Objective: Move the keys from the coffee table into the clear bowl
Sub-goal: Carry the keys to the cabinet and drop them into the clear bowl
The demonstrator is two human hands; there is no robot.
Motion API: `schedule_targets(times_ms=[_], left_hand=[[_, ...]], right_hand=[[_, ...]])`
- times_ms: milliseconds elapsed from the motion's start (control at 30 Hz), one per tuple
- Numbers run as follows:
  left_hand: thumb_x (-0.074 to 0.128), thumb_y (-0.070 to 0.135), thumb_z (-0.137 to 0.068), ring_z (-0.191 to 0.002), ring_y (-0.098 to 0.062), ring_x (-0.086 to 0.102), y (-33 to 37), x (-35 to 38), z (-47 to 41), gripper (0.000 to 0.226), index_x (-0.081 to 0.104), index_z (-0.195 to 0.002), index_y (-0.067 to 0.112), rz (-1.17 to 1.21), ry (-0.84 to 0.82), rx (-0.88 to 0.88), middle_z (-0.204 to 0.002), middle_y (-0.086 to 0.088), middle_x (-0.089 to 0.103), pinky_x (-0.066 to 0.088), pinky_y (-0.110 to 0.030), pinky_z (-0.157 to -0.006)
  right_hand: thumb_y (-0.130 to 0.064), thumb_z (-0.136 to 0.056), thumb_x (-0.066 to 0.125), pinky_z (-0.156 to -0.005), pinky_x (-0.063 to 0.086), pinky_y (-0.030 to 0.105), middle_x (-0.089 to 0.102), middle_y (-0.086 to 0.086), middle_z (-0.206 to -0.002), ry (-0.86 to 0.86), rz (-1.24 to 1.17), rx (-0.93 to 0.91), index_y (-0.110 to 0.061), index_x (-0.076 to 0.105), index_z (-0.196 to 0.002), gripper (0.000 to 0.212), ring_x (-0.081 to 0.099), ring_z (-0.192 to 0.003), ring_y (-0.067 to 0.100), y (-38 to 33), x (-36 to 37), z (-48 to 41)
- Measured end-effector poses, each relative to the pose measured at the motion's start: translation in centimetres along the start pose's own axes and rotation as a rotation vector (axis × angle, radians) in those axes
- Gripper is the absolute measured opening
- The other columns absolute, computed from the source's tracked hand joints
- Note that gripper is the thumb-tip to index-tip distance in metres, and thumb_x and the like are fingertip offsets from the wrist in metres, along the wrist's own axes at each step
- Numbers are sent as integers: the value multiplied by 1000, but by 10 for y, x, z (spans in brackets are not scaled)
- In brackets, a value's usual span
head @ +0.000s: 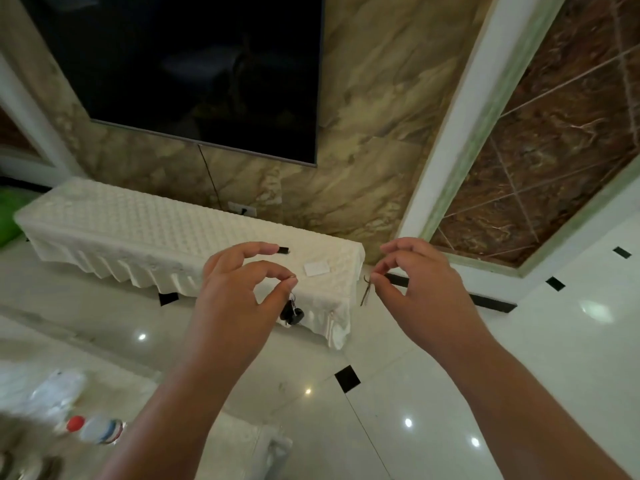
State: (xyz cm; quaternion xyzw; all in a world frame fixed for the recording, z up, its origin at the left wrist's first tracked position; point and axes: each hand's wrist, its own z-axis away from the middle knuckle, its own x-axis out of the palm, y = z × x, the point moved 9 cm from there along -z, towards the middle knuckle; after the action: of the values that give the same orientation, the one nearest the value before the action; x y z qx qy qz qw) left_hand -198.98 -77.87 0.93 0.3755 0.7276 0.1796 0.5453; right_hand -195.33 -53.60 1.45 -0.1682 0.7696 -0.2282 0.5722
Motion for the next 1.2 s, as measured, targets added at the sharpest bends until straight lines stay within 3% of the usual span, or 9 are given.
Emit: schedule_targets(times_ms=[133,267,467,667,867,1033,1200], left_hand=[[69,42,-82,-121,2,39,-16,-4,-23,2,69,-84,44,-15,20,-43,-122,32,51,33,-17,-88],[68,44,-82,-121,-1,41,-28,-6,-43,4,70,-86,43,-58,56,-91,-123,31,52,39,-24,-89],[72,38,-81,-118,0,41,-36,-12,-79,5,71,-86,41,-150,199,-223,-121,27,55,25,3,-83],[73,39,-81,-120,3,40,-42,-8,-101,5,72,-84,42,-194,355,-356,-120,31,54,27,0,-85],[72,41,-79,-121,3,40,-43,-6,-87,4,72,-83,42,-237,533,-498,-119,31,55,27,-10,-91],[74,36,-80,-124,-10,44,-49,-10,-70,4,72,-83,39,-335,556,-623,-120,26,56,40,-31,-94],[75,36,-80,-126,-11,42,-63,-14,-65,6,73,-85,38,-367,585,-686,-122,25,56,41,-41,-99]], right_hand=[[-38,-84,65,-94,46,45,51,-25,-114,-43,-31,-38,-45,53,-74,17,49,-112,3,-8,20,-37],[-42,-85,62,-97,45,47,52,-23,-120,-109,-51,-85,-43,59,-81,5,48,-113,4,-13,44,-79],[-42,-86,62,-100,43,44,54,-21,-122,-225,-106,-217,-41,61,-85,2,47,-115,5,-19,71,-148],[-43,-87,62,-102,37,38,54,-21,-123,-324,-90,-391,-41,63,-86,3,47,-114,4,-32,89,-216],[-47,-88,60,-102,34,38,54,-21,-127,-424,-64,-533,-41,63,-89,6,45,-119,4,-44,114,-251],[-45,-87,63,-103,34,40,55,-20,-127,-477,-113,-619,-43,59,-85,5,46,-120,5,-65,127,-256],[-47,-89,61,-102,33,36,53,-19,-130,-547,-86,-665,-40,65,-94,9,46,-121,5,-82,154,-262]])
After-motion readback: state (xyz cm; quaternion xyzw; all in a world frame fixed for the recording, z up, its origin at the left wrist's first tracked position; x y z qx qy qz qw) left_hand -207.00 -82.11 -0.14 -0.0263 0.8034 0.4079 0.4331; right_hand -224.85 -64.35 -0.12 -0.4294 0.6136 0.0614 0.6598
